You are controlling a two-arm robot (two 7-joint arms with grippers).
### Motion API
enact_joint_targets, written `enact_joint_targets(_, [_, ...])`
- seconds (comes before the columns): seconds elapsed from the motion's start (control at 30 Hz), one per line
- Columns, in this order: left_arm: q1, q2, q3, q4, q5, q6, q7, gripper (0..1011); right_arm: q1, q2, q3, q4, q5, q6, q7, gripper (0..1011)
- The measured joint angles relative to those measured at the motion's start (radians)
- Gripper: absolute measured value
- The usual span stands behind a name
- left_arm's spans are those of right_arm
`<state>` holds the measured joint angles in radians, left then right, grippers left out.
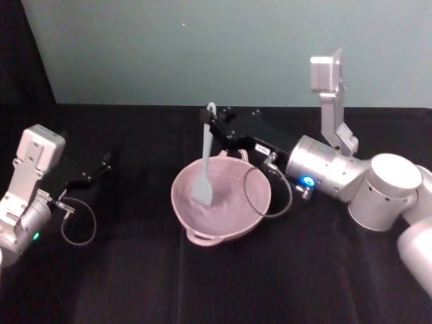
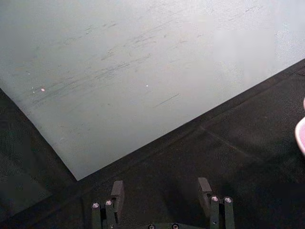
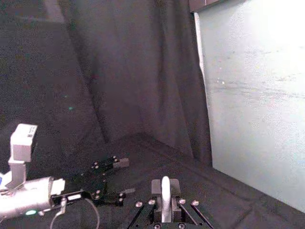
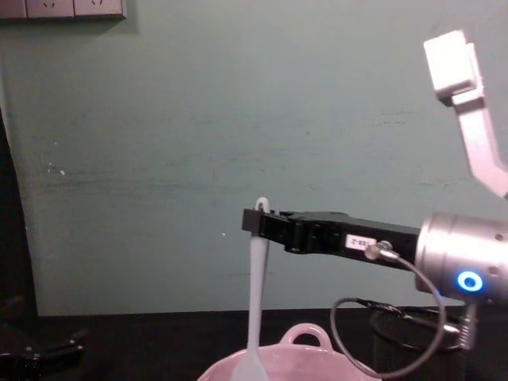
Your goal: Use the one hand to pick up the spoon and stir the clear water in the bowl.
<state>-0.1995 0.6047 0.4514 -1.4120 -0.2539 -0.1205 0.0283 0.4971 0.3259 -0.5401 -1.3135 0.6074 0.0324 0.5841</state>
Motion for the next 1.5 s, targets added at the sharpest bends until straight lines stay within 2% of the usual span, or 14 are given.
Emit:
enact_joint_targets(0.2, [0.000,0.000,0.000,0.000,0.000,0.000,0.000,1011,0.057,-0.033,-0.010,0.088,-0.008,-0.010,0.013,112])
enact_joint_targets(0.37, [0.000,0.000,0.000,0.000,0.000,0.000,0.000,1011,0.071,-0.035,0.002,0.119,-0.010,-0.016,0.013,112])
enact_joint_targets(0.47, [0.000,0.000,0.000,0.000,0.000,0.000,0.000,1011,0.066,-0.022,0.018,0.116,-0.008,-0.017,0.008,112])
enact_joint_targets(0.7, [0.000,0.000,0.000,0.000,0.000,0.000,0.000,1011,0.013,0.027,0.057,0.052,0.001,-0.011,-0.020,112])
enact_joint_targets(1.03, [0.000,0.000,0.000,0.000,0.000,0.000,0.000,1011,-0.064,0.079,0.075,-0.067,0.004,0.011,-0.049,112])
enact_joint_targets(1.23, [0.000,0.000,0.000,0.000,0.000,0.000,0.000,1011,-0.083,0.080,0.053,-0.107,0.005,0.028,-0.043,112])
enact_joint_targets(1.5, [0.000,0.000,0.000,0.000,0.000,0.000,0.000,1011,-0.059,0.051,0.014,-0.095,-0.001,0.030,-0.025,112])
